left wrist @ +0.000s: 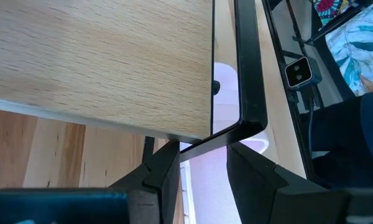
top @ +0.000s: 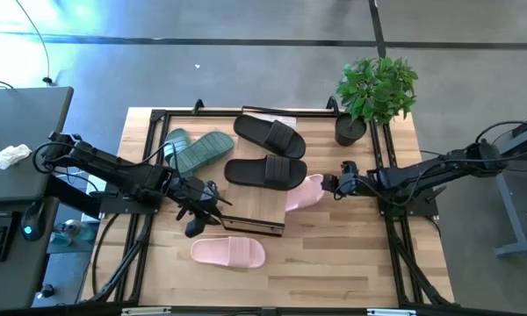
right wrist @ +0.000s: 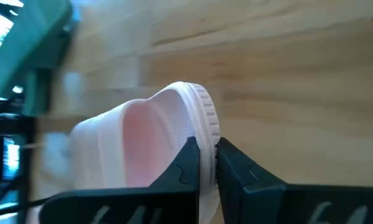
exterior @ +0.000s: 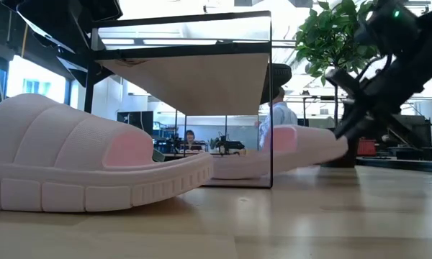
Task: Pick and place slides into the shelf
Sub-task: Put the right pink slide under the shelf
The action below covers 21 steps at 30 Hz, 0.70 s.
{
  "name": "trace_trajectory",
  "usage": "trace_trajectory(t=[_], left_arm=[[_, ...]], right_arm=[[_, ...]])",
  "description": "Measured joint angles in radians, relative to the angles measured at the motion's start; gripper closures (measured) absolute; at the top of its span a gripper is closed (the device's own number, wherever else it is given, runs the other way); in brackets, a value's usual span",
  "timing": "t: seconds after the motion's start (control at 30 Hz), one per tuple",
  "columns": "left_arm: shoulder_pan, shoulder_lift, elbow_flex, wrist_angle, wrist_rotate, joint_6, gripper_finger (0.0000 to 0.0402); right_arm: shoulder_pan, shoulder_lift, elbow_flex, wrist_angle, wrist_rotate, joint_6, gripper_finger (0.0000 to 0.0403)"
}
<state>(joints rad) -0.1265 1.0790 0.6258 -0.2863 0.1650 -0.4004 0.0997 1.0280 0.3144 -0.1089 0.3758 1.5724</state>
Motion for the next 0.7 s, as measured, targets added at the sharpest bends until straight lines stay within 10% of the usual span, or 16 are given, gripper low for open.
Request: trace_trajectory(t=[0.7], left_arm=[[0.000,0.000,0.000,0.000,-0.053,0.000,0.0284]], right_arm=[[0.333,0.543,0.325,0.122,0.320,0.484,0.0402]])
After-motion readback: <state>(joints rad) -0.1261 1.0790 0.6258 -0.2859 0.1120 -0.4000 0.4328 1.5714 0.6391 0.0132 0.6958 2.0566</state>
